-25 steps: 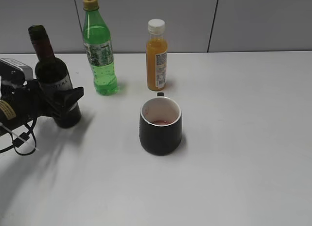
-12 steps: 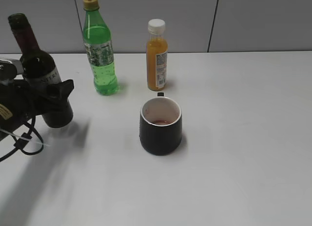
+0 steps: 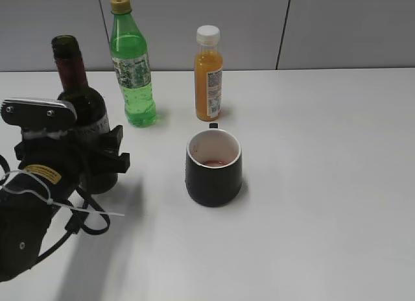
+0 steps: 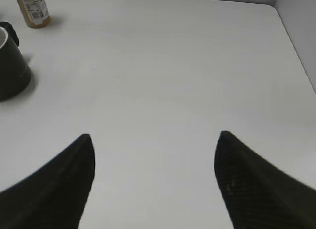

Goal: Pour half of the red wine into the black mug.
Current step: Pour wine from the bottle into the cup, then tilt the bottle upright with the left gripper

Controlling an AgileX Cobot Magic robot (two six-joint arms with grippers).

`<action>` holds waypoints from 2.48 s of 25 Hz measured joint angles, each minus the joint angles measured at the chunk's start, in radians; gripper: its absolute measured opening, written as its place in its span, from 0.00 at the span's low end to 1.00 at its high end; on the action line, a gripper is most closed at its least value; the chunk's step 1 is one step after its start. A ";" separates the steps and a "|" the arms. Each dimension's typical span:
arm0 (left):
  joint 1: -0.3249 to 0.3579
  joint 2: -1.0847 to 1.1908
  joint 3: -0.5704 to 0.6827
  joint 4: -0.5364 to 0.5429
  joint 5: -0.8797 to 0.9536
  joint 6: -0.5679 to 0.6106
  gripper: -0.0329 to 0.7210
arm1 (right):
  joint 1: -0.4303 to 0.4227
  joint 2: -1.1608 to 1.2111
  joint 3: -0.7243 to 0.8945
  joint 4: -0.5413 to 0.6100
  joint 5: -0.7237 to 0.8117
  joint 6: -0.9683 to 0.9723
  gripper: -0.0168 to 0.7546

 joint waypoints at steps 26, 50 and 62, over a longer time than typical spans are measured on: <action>-0.210 -0.001 -0.072 -0.253 -0.001 0.293 0.76 | 0.000 0.000 0.000 0.002 -0.002 0.081 0.76; -0.210 0.009 -0.187 -0.412 0.002 1.105 0.76 | 0.000 0.000 0.000 0.002 -0.002 0.082 0.76; -0.193 0.101 -0.210 -0.431 0.004 1.271 0.76 | 0.000 0.000 0.000 0.002 -0.002 0.082 0.76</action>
